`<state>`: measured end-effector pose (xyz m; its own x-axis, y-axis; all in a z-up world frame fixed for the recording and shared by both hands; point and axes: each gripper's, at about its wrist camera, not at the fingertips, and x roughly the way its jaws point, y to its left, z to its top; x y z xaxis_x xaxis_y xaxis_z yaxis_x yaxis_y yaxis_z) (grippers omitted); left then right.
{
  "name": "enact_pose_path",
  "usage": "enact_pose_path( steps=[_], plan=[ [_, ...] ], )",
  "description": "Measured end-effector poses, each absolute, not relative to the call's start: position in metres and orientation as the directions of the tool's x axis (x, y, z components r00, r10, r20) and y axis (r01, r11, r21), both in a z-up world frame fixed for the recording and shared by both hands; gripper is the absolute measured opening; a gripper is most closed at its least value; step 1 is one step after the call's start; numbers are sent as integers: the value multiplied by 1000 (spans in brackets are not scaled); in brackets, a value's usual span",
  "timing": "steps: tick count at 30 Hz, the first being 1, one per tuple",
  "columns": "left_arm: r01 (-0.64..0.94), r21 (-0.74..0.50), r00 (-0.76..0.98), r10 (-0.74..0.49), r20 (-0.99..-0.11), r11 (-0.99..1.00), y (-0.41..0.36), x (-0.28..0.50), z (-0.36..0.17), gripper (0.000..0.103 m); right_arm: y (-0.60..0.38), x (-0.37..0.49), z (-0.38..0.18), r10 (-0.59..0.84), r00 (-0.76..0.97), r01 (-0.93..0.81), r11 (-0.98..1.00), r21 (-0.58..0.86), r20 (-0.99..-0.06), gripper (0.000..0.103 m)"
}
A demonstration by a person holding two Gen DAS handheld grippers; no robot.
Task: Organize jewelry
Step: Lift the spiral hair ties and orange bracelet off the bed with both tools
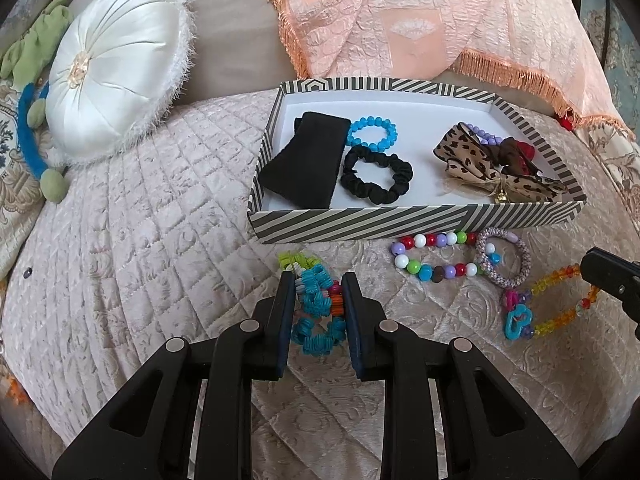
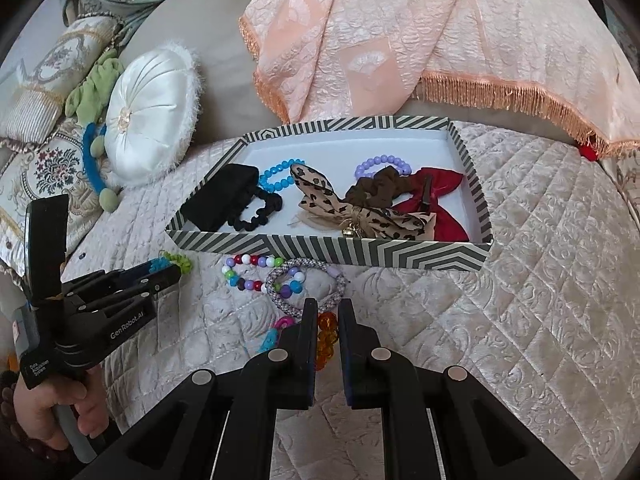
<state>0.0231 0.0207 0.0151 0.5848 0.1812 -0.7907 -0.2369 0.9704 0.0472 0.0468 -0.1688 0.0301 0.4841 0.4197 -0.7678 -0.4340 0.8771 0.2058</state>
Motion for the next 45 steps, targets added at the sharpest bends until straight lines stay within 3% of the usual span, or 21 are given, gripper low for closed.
enact_pose_path(
  steps=[45],
  plan=[
    [-236, 50, 586, 183, -789, 970, 21, 23, 16, 22, -163, 44, 34, 415, 494, -455, 872, 180, -764, 9]
  ],
)
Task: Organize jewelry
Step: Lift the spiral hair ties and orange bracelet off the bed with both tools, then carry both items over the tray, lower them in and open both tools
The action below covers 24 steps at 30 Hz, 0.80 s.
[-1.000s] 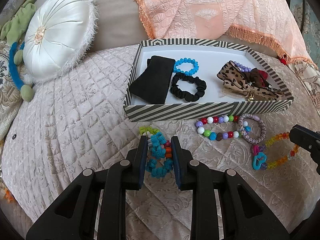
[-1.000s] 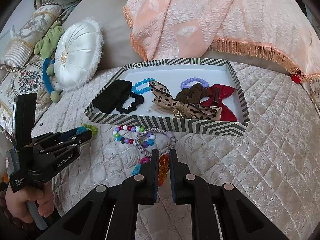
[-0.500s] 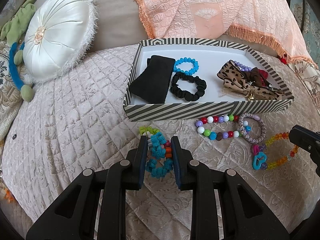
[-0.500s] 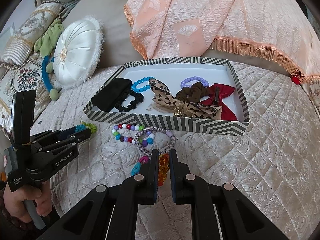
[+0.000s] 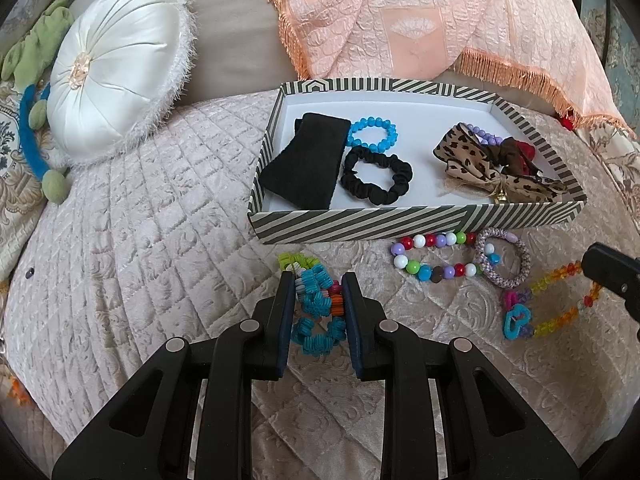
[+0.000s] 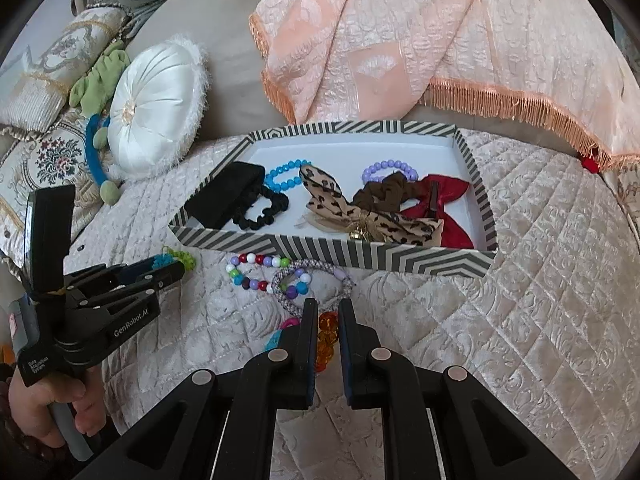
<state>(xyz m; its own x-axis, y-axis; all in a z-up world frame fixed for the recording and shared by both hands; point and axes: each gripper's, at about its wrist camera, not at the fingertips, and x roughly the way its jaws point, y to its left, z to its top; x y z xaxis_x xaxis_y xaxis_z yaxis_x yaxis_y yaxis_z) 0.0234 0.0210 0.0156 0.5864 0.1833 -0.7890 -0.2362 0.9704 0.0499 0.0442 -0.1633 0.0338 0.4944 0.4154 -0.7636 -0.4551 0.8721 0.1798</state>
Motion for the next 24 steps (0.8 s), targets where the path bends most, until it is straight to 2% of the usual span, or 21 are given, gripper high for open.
enact_pose_path(
  steps=[11, 16, 24],
  plan=[
    [-218, 43, 612, 171, -772, 975, 13, 22, 37, 22, -163, 50, 64, 444, 535, -468, 864, 185, -719, 9],
    [-218, 17, 639, 156, -753, 976, 19, 33, 68, 22, -166, 69, 75, 439, 547, -455, 871, 187, -713, 9],
    [-214, -43, 654, 111, -749, 976, 34, 93, 96, 22, -175, 119, 96, 435, 589, -404, 888, 218, -681, 9]
  ],
)
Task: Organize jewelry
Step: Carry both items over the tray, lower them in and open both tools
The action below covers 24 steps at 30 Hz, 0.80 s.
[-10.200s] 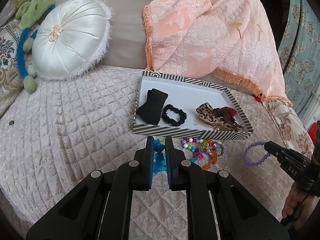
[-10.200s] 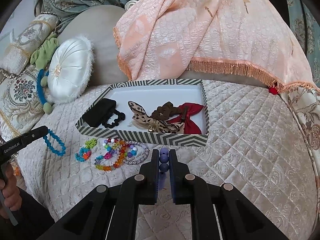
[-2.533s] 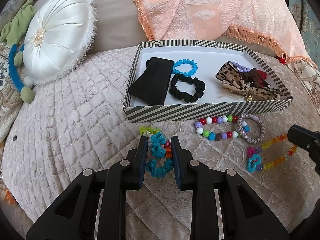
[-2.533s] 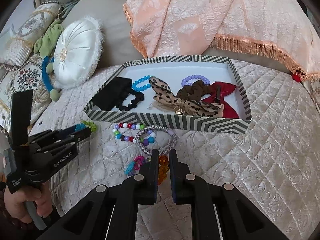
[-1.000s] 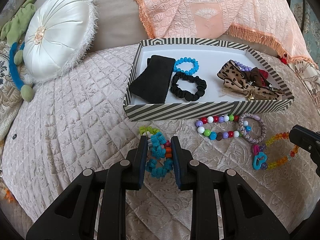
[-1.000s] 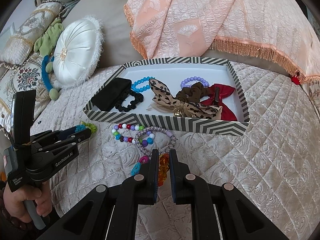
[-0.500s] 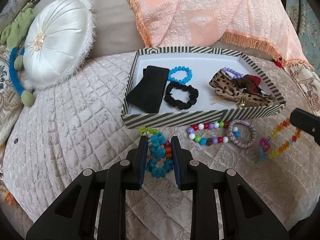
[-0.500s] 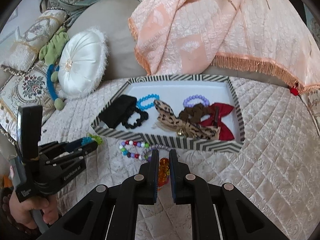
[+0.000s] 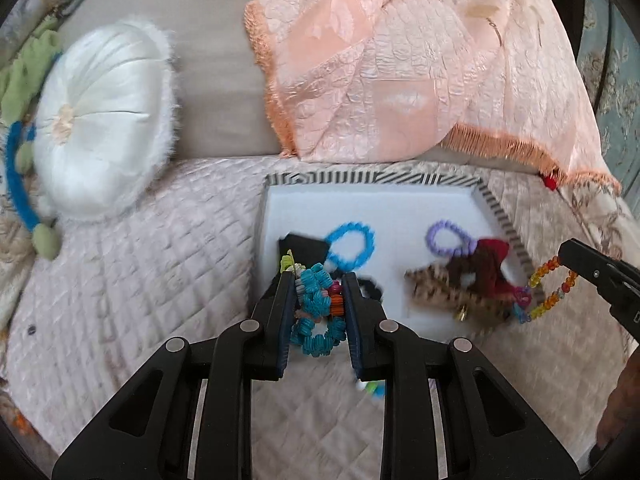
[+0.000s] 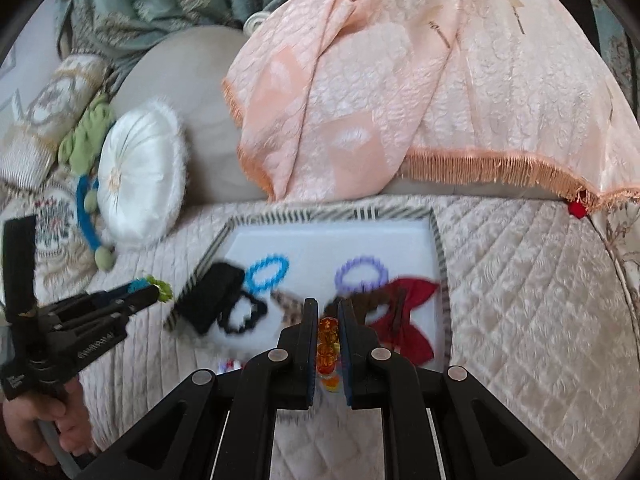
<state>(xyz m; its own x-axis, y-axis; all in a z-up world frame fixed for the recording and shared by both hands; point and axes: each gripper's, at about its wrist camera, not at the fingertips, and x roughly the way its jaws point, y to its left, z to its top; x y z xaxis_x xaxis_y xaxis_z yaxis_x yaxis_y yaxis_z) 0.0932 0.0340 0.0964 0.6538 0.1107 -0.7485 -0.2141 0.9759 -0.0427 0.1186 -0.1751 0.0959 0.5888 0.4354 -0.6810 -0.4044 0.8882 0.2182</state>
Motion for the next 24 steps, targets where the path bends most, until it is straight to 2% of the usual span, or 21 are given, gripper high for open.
enact_pose_path(
  steps=[6, 12, 16, 18, 24],
  plan=[
    [-179, -119, 622, 19, -783, 977, 22, 141, 70, 22, -162, 159, 93, 434, 601, -389, 892, 228, -672, 9],
    [-127, -204, 648, -75, -758, 971, 13, 176, 61, 22, -139, 193, 72, 452, 577, -390, 884, 257, -680, 9],
    [-159, -248, 604, -104, -790, 956, 18, 194, 32, 22, -127, 215, 57, 502, 559, -380, 862, 334, -660, 9],
    [-172, -223, 578, -85, -812, 960, 17, 197, 19, 22, -125, 224, 49, 508, 561, -369, 860, 352, -653, 9],
    [-166, -144, 544, -31, -838, 976, 9, 194, 7, 22, -145, 253, 13, 443, 525, -249, 896, 367, -727, 9]
  ],
)
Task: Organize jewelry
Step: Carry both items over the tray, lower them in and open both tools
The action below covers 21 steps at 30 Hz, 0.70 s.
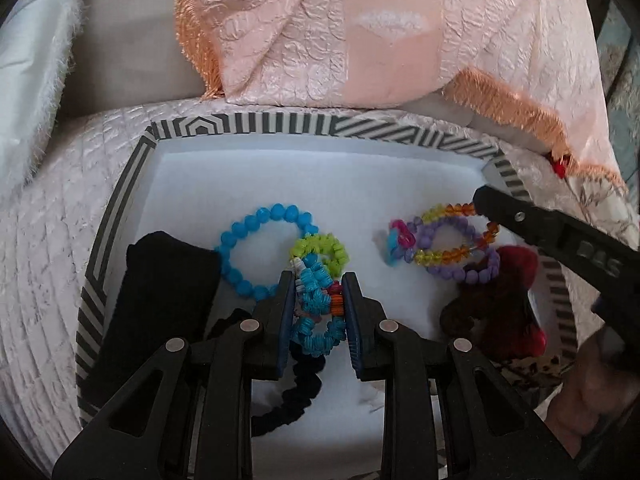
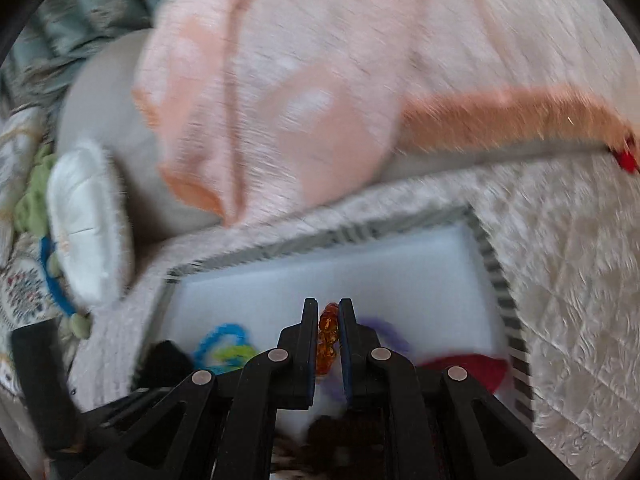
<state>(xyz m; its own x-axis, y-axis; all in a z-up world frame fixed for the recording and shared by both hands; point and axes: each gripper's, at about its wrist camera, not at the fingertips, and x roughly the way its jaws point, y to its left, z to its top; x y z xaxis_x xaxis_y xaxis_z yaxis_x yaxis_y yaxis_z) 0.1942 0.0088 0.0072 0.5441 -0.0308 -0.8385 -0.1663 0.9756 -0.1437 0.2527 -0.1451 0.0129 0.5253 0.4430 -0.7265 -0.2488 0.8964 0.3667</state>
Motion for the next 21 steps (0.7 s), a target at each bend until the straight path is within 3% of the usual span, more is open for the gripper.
enact_pose_path(
  steps=[13, 18, 21],
  plan=[
    [-123, -142, 532, -55, -845, 982, 0, 194, 0, 24, -148, 254, -6, 416, 462, -225, 909, 350, -783, 9],
    [-126, -153, 534, -63, -843, 980, -1, 194, 2, 38, -151, 255, -9, 413, 456, -210, 911, 355, -789, 11],
    [-134, -165, 548, -66, -834, 977, 0, 194, 9, 39, -157, 251, -6, 429, 462, -208, 903, 375, -776, 18]
  ],
)
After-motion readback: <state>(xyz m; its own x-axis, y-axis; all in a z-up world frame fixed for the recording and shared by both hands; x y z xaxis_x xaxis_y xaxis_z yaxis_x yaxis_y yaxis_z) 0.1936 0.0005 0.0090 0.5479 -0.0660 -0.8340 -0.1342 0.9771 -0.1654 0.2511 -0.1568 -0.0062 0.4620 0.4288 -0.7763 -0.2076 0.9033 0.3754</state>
